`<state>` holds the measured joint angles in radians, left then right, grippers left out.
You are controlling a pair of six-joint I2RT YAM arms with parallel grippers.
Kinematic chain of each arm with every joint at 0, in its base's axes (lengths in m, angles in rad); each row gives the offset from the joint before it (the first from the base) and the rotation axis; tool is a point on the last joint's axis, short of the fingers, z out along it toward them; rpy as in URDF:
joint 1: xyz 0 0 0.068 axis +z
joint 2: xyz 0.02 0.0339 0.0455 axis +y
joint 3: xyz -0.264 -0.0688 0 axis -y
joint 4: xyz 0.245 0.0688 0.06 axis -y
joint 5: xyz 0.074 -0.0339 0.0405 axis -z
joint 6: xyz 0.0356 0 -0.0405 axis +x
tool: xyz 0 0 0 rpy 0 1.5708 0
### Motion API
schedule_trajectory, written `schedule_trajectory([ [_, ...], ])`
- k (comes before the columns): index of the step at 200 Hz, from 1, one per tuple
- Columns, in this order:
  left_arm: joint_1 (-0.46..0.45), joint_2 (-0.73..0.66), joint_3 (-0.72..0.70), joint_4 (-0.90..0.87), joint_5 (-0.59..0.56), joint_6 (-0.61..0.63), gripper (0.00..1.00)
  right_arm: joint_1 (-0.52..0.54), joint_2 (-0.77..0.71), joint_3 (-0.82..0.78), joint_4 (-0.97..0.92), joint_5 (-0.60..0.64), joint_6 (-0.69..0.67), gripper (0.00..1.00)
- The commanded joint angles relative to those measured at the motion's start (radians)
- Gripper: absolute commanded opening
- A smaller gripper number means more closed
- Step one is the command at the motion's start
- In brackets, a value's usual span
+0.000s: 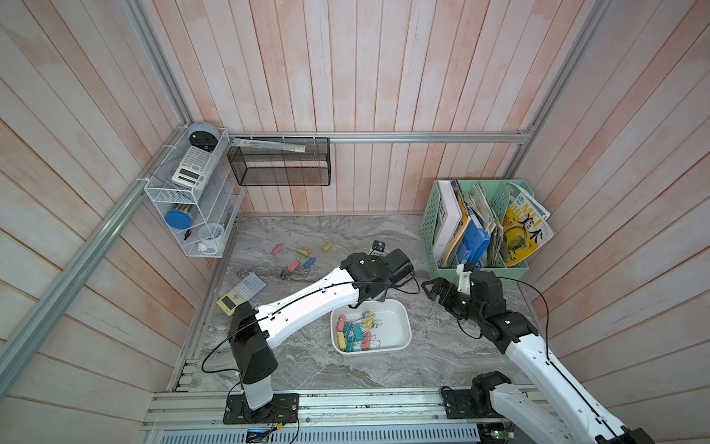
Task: Put the binder clips in the storage box
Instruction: Place the binder clip in the storage box.
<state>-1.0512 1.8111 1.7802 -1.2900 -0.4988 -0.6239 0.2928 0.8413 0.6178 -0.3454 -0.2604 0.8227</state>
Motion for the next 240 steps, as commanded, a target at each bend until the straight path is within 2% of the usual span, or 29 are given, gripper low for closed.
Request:
schedule_trajectory([
  [1,-0.047,0.067,-0.019,-0.151,-0.026,0.002,0.00,-0.004,-0.011,-0.014,-0.003,-0.027,0.010,0.98],
  [30,-0.058,0.066,-0.129,0.044,0.124,0.003,0.00,-0.004,-0.016,-0.012,-0.009,-0.033,0.015,0.98],
  [67,-0.028,0.116,-0.204,0.142,0.182,-0.002,0.00,-0.004,-0.039,-0.009,-0.027,-0.024,0.012,0.98],
  [111,-0.020,0.172,-0.223,0.139,0.165,0.007,0.00,-0.005,-0.050,-0.009,-0.037,-0.017,0.016,0.97],
  [125,-0.018,0.174,-0.242,0.147,0.166,0.002,0.04,-0.004,-0.049,-0.006,-0.038,-0.018,0.019,0.98],
  [176,-0.014,0.104,-0.275,0.178,0.173,-0.005,0.31,-0.003,-0.056,0.014,-0.045,-0.020,0.019,0.97],
  [222,0.055,-0.046,-0.246,0.237,0.166,0.033,0.33,0.020,-0.079,0.046,-0.064,-0.009,0.015,0.98],
  [240,0.163,-0.103,-0.224,0.276,0.153,0.063,0.34,0.059,-0.085,0.055,-0.061,0.011,0.020,0.98],
])
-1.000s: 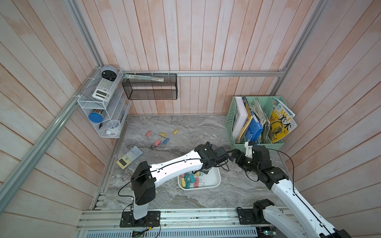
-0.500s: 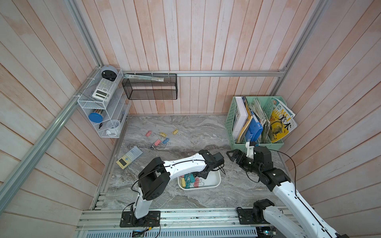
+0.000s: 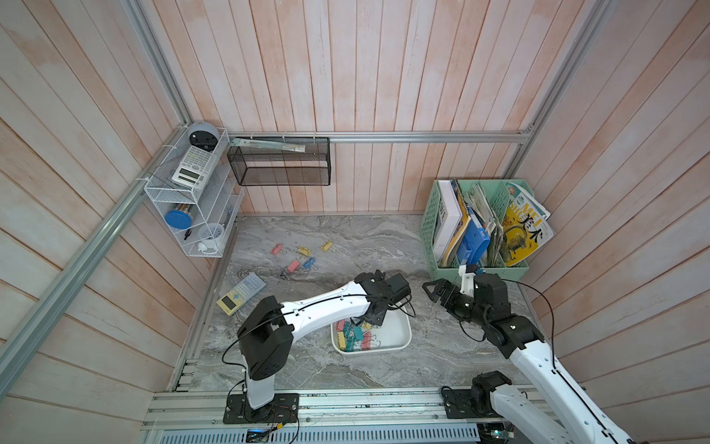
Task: Put the binder clips in the storage box
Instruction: Place the binder clip in the storage box, then pick up the binder clip at the center of the board.
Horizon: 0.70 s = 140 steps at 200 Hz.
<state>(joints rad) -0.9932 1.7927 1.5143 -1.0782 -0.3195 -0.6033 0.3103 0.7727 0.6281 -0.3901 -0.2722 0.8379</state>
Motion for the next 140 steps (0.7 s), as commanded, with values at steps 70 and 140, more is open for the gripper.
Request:
schedule_trajectory([
  [70,0.491,0.008,0.086,0.370,0.007,0.176,0.36,0.315,0.015,0.104,0.035,0.216,-0.033,0.98],
  [140,0.504,0.480,0.487,0.282,-0.311,0.488,0.53,0.371,0.064,0.103,0.109,0.253,-0.060,0.98],
])
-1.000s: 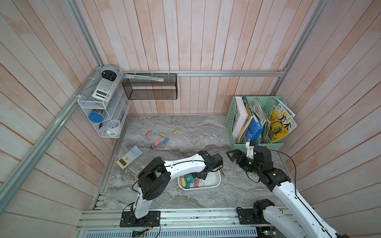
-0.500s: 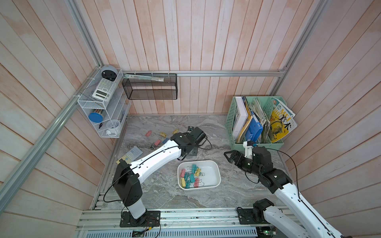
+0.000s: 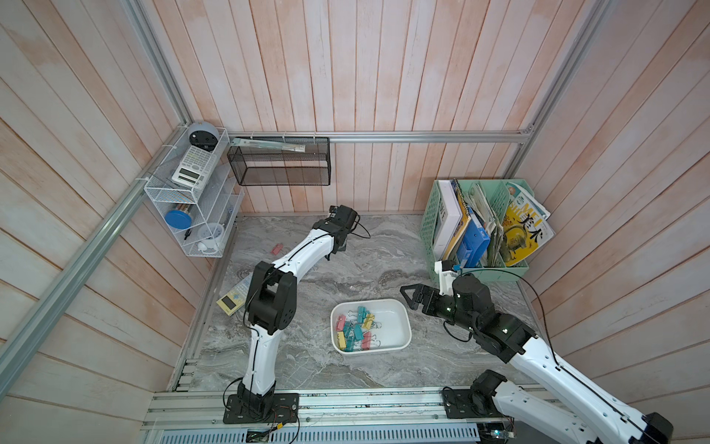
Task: Put the binder clips in the storage box
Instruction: Pick up the binder clip at the center of the board.
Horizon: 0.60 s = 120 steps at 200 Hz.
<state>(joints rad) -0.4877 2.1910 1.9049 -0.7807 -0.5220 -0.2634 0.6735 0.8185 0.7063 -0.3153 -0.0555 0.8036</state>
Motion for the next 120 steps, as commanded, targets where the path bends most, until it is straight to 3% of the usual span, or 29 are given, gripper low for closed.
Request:
schedule_trajectory([
  [1,-0.002,0.086,0.100,-0.015,-0.108,0.153,0.54,0.007,0.020,0.026,0.033,0.037,-0.026,0.98],
  [46,0.011,0.248,0.249,-0.026,-0.111,0.225,0.57,0.007,0.069,0.041,0.043,0.044,-0.052,0.98],
  [76,0.035,0.301,0.289,-0.017,-0.104,0.225,0.49,0.007,0.099,0.058,0.056,0.049,-0.069,0.98],
  [120,0.059,0.317,0.300,-0.021,-0.046,0.207,0.07,0.007,0.127,0.074,0.068,0.052,-0.072,0.98],
])
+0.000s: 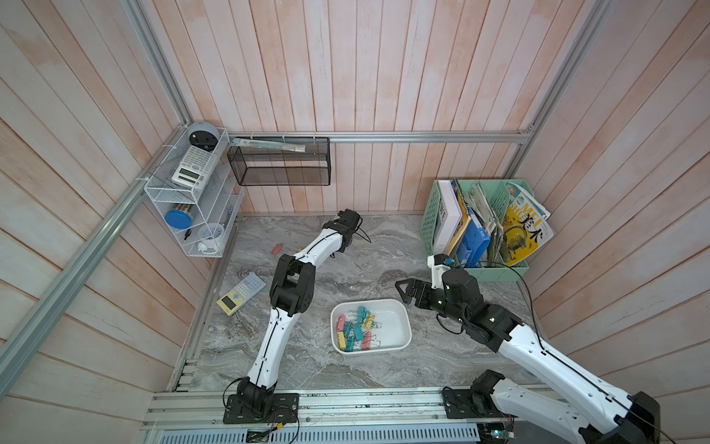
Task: Put the binder clips in the storage box
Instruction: Pick up the binder clip at the center of the board, then place the binder clip in the storage box.
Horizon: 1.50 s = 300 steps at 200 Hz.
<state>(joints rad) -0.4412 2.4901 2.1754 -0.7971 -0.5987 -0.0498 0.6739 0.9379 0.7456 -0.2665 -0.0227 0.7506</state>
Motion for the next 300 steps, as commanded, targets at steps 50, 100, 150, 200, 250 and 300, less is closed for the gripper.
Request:
schedule_trajectory([
  [50,0.013,-0.107,-0.078,-0.002,0.192,-0.090,0.00,0.002,-0.012,0.018,0.008,0.023,0.010,0.98],
  [100,0.011,-0.456,-0.409,0.127,0.458,-0.279,0.00,-0.167,-0.045,-0.068,0.035,-0.174,0.115,0.98],
  [150,-0.064,-0.798,-0.699,0.194,0.632,-0.387,0.00,-0.306,-0.087,-0.150,0.082,-0.288,0.176,0.98],
  [200,-0.332,-1.022,-0.829,0.143,0.562,-0.432,0.00,-0.317,-0.067,-0.142,0.098,-0.288,0.160,0.98],
  [250,-0.591,-0.948,-0.811,0.069,0.439,-0.481,0.00,-0.365,-0.087,-0.166,0.078,-0.243,0.218,0.98],
  [300,-0.662,-0.735,-0.804,0.111,0.334,-0.555,0.00,-0.478,-0.249,-0.264,0.035,-0.209,0.305,0.98],
])
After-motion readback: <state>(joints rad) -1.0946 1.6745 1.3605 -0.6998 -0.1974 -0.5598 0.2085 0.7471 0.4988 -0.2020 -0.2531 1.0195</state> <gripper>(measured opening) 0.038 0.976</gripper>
